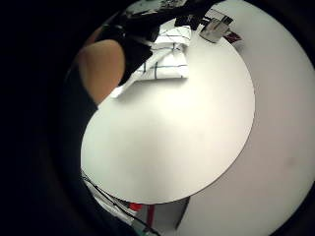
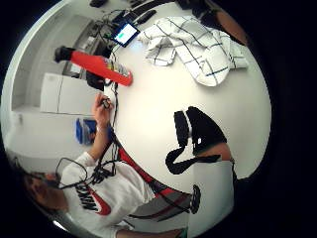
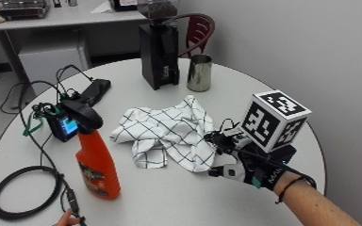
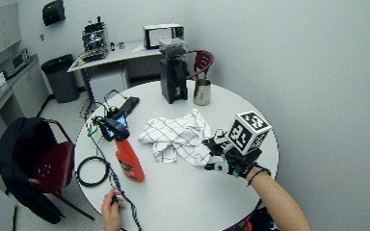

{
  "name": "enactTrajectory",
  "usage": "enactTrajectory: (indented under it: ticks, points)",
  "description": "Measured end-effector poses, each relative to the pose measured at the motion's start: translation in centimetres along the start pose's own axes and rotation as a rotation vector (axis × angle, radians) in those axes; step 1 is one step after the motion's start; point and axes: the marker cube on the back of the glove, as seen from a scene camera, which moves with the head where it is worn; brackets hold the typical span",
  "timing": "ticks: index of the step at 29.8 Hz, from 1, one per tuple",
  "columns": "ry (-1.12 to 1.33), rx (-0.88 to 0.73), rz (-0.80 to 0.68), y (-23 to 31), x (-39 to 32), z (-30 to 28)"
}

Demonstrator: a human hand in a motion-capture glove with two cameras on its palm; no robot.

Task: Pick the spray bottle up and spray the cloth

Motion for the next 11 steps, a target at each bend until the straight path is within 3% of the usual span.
enactTrajectory:
  ticks: [11]
  points:
    - [-0.011,-0.034,0.057,3.2,1.3,1.2]
